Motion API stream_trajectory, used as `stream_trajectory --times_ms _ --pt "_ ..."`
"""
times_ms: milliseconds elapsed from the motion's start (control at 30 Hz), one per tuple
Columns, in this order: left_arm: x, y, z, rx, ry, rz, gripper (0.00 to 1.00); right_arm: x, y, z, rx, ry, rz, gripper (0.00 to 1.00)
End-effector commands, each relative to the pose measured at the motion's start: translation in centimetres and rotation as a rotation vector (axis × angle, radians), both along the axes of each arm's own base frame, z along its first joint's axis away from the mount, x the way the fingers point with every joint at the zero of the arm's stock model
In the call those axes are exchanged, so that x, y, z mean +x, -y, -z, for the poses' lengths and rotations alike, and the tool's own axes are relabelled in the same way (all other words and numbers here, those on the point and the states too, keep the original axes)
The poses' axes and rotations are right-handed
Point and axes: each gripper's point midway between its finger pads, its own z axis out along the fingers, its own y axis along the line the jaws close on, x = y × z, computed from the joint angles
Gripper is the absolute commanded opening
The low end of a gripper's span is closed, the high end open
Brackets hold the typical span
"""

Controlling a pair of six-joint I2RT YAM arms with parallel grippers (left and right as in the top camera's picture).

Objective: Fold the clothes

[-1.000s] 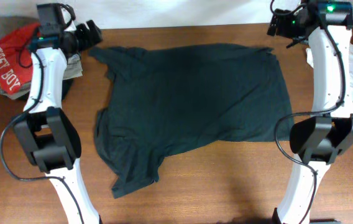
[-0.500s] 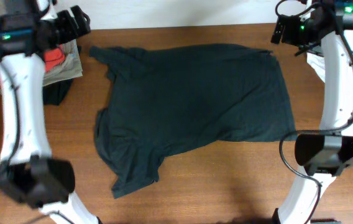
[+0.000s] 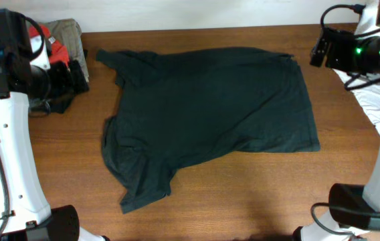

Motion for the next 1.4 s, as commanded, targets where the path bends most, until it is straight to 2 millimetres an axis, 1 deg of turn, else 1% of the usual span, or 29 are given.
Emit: stream_trajectory --times_ms 0,67,167,200,233,267,333,367,433,500,600,700,800,833,933,967,1033,1133,1233,1300,1367 --pt "-2.4 -0.8 -1.0 0.038 -0.016 -0.052 0.99 -1.2 0.0 -0.8 -0.001 0.016 -0.002 0.99" --pt "-3.7 -1.4 -1.9 0.068 0.001 -0.106 0.99 -2.1 -0.1 -1.5 -0.004 0.036 -0.002 0.99" --pt "-5.7 -1.0 -4.3 0.069 0.084 -0.122 0.99 -3.6 -0.2 -1.9 -0.01 0.041 -0.002 0.99" --pt "-6.7 -0.9 -4.9 0.071 0.108 -0.123 0.99 -4.2 0.1 -1.6 -0.021 0.028 0.006 0.99" --pt "-7.8 -0.7 -5.3 0.07 0.124 -0.123 0.99 -4.8 0.6 -0.8 -0.046 -0.002 0.025 0.99" --pt "-8.6 -0.5 -5.2 0.069 0.127 -0.122 0.99 -5.1 0.9 -0.1 -0.062 -0.03 0.036 0.99" --pt "-10.5 -0.2 -4.2 0.065 0.103 -0.122 0.99 -5.4 1.3 2.0 -0.076 -0.104 0.047 0.99" --pt "-11.4 0.1 -3.1 0.053 0.074 -0.116 0.99 -5.2 1.4 3.6 -0.074 -0.152 0.048 0.99" --pt "-12.8 1.1 -0.3 0.0 -0.002 -0.095 0.99 -4.3 1.5 6.3 -0.069 -0.2 0.046 0.99" --pt "-13.4 2.4 2.6 -0.07 -0.074 -0.072 0.99 -3.4 1.6 8.3 -0.067 -0.215 0.045 0.99" --pt "-13.5 4.5 6.9 -0.196 -0.168 -0.04 0.99 -2.2 1.6 10.2 -0.061 -0.214 0.05 0.99" --pt "-13.9 5.3 11.2 -0.239 -0.258 -0.091 0.99 -1.4 1.8 10.9 -0.064 -0.197 0.052 0.99" --pt "-14.8 6.2 15.0 -0.254 -0.335 -0.121 0.99 -0.6 2.0 10.9 -0.072 -0.167 0.055 0.99" --pt "-15.1 6.7 16.8 -0.258 -0.361 -0.139 0.99 -0.2 2.0 10.9 -0.073 -0.154 0.056 0.99" --pt "-15.8 7.6 20.1 -0.263 -0.399 -0.168 0.99 0.6 2.1 11.1 -0.074 -0.128 0.058 0.99" --pt "-16.3 8.1 21.5 -0.262 -0.415 -0.171 0.99 0.8 2.1 11.3 -0.075 -0.126 0.058 0.99" --pt "-16.9 8.2 22.8 -0.255 -0.433 -0.184 0.99 0.9 2.1 11.7 -0.074 -0.135 0.057 0.99" --pt "-17.5 7.8 24.3 -0.23 -0.443 -0.189 0.98 1.2 2.2 12.5 -0.072 -0.157 0.056 0.99" --pt "-18.0 7.2 25.1 -0.194 -0.456 -0.196 0.96 1.6 2.2 13.8 -0.066 -0.195 0.053 0.99" --pt "-18.2 7.3 25.4 -0.19 -0.479 -0.186 0.95 1.9 1.8 15.1 -0.044 -0.23 0.042 0.99" --pt "-18.5 7.8 25.9 -0.178 -0.509 -0.157 0.95 2.2 1.5 15.9 -0.022 -0.25 0.032 0.99"
